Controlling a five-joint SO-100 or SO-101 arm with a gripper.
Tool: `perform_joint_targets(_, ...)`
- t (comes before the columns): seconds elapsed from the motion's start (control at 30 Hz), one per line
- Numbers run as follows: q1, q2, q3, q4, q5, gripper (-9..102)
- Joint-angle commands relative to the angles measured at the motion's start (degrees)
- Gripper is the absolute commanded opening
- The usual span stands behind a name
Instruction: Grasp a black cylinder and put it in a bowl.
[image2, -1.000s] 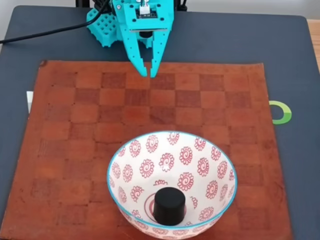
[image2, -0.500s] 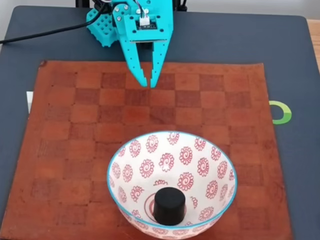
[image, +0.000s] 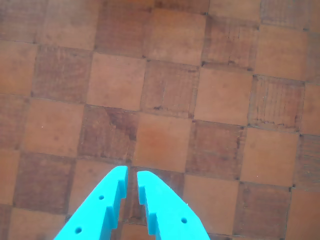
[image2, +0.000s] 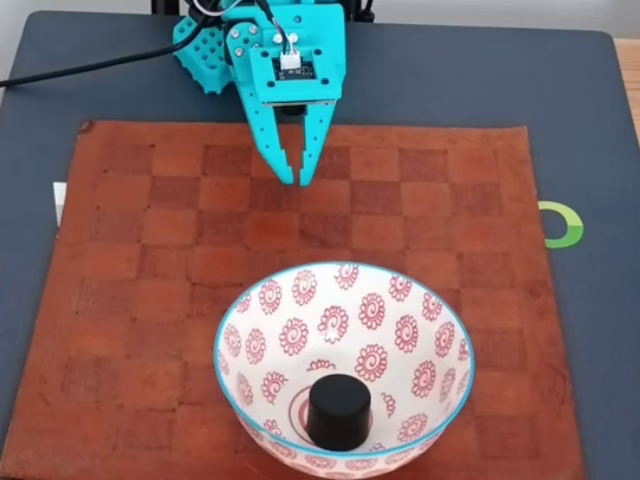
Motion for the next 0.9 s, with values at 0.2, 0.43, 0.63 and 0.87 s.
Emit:
perform_joint_targets(0.2,-0.62,3.25,-0.35,-0.44,-0.18,0)
perform_joint_targets(0.43,-0.7,3.25,-0.35,-0.35,-0.18,0)
perform_joint_targets(0.63,-0.62,3.25,-0.35,-0.26,-0.18,0)
perform_joint_targets(0.87,-0.7,3.25,-0.35,-0.26,-0.18,0)
